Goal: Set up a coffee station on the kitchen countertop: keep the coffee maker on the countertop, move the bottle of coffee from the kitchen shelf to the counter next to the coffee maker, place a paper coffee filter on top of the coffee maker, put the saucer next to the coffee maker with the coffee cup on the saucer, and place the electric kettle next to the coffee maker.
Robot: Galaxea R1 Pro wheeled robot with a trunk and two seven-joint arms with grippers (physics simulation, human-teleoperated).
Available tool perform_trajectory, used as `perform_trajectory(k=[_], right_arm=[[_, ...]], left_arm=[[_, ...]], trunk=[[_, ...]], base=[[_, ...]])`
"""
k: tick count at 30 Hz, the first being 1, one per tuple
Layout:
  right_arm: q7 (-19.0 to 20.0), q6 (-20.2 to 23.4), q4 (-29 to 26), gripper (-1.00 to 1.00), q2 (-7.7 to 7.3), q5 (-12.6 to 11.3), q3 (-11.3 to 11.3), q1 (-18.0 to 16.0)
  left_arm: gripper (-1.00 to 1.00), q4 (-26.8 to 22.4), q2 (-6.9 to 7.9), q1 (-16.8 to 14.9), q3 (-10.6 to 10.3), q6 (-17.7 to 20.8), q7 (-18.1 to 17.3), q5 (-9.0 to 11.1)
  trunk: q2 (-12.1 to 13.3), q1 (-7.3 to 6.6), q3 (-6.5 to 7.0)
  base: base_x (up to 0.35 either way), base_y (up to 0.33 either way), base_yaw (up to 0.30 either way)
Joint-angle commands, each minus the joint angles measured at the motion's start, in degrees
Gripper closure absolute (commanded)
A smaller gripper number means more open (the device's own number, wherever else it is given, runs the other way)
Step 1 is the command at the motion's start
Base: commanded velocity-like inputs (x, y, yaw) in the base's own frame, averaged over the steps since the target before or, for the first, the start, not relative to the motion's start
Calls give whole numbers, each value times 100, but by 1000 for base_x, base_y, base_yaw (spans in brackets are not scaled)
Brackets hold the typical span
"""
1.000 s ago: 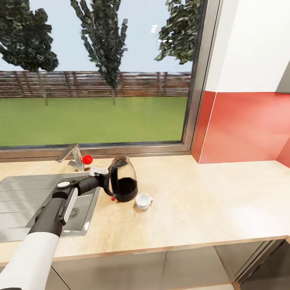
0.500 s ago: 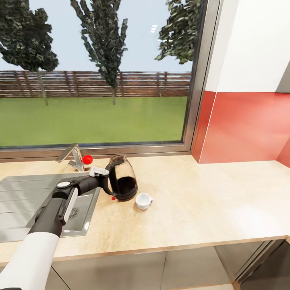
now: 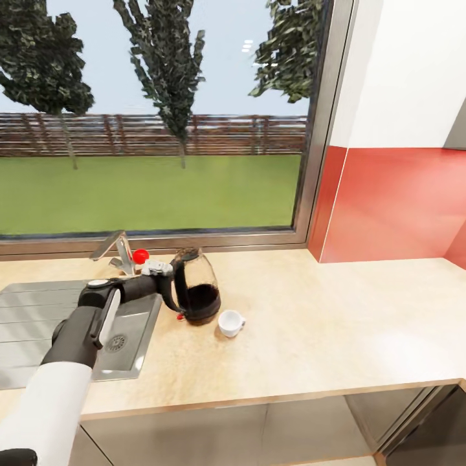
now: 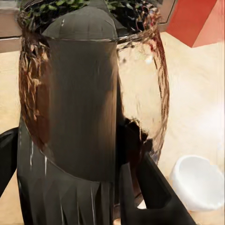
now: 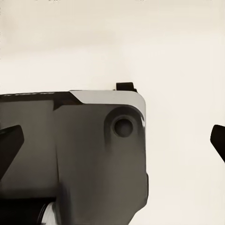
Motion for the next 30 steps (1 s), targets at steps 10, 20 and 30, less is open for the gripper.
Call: perform_trajectory(k=[10,20,30], right_arm=[[-17,-19,-39,-100,-8,-53,39,-5],[-17,-11,-39,-100,-8,-53,30,-5],[-25,-11,-39,-100,-8,-53,30,-5]], left_arm=[[100,-377,303,-577,12,600,-262,19],[100,-504,327,-505,2,605,-273,22],[100,-504,317,-498,2,597,-267,22]], trunk=[[-15,3,-12],[-15,3,-12],[-15,3,-12]], base=[[0,0,0],[-115,0,160],[-331,-83,278]])
